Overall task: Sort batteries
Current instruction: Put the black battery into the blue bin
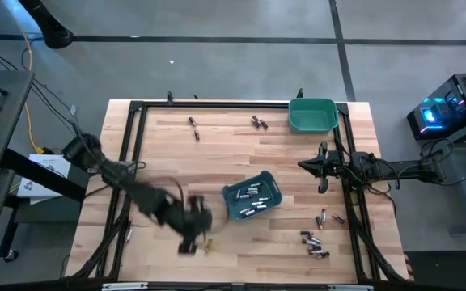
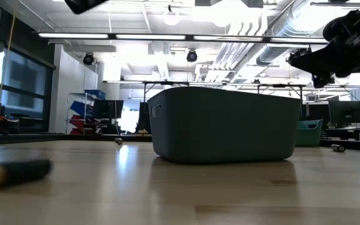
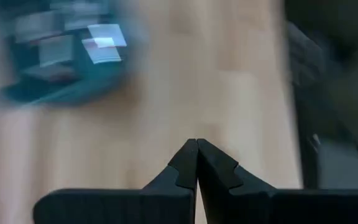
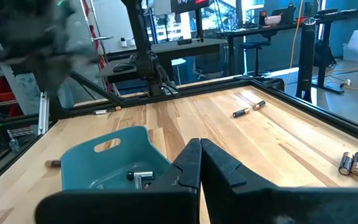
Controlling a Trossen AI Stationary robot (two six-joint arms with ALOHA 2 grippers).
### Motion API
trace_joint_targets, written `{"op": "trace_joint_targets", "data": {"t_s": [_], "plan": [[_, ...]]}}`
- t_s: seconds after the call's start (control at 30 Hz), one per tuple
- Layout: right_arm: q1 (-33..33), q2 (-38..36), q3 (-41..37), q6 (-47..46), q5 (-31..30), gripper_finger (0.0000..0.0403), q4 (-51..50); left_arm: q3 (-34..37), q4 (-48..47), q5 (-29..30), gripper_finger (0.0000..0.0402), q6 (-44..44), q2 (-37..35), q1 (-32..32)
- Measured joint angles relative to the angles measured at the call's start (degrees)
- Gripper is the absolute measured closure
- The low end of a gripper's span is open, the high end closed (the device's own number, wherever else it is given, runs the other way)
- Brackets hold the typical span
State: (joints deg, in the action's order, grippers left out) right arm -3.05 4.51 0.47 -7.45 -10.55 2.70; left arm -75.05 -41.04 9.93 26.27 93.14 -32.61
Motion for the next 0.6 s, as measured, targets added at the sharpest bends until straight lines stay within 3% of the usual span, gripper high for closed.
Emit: {"op": "trace_joint_targets", "data": {"t_s": [0.1, 0.2, 0.33, 0.43, 0.6], "plan": [[-0.02, 0.02, 0.00, 0.00, 0.00, 0.0403, 0.01, -0.04, 7.69, -3.01, 0.0394, -10.42, 5.53, -4.14], [0.00, 0.02, 0.00, 0.00, 0.00, 0.0403, 0.01, -3.13, 9.55, -3.51, 0.0366, -16.92, 11.18, -4.97], [-0.01, 0.02, 0.00, -0.01, 0.00, 0.0403, 0.01, -8.07, 9.18, -4.05, 0.0305, -26.15, 17.64, -2.10], [-0.01, 0.01, 0.00, 0.00, 0.00, 0.0403, 0.00, -10.59, 9.62, -8.34, 0.0259, -36.32, 21.12, 0.94], [-0.02, 0.00, 0.00, 0.01, 0.00, 0.0403, 0.00, -10.88, 14.49, -13.23, 0.0215, -53.60, 25.37, 5.16]]}}
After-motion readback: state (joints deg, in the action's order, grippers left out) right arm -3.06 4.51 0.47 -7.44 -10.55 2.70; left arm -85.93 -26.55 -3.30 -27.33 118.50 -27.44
